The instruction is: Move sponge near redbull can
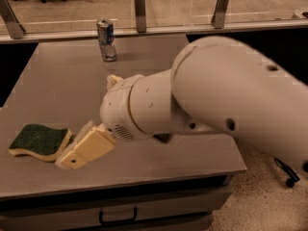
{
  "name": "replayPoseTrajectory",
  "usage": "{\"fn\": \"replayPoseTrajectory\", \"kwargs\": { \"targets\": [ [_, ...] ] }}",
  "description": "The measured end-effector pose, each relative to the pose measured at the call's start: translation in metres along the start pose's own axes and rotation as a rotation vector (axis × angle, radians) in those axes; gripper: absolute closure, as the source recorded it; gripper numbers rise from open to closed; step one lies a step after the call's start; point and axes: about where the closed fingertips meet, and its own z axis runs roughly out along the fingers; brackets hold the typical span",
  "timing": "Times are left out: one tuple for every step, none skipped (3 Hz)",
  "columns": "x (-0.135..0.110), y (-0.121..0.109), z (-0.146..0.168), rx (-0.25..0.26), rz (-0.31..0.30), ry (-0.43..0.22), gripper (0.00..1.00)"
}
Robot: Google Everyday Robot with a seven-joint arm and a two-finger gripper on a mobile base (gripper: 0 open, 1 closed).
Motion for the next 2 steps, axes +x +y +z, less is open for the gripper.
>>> {"fn": "replayPoseTrajectory", "kwargs": {
  "targets": [
    [0.001, 0.012, 0.043, -0.026, 0.030, -0.079, 0.00],
    [-0.008, 0.023, 0.080, -0.072, 0.034, -0.181, 0.00]
  ]
}}
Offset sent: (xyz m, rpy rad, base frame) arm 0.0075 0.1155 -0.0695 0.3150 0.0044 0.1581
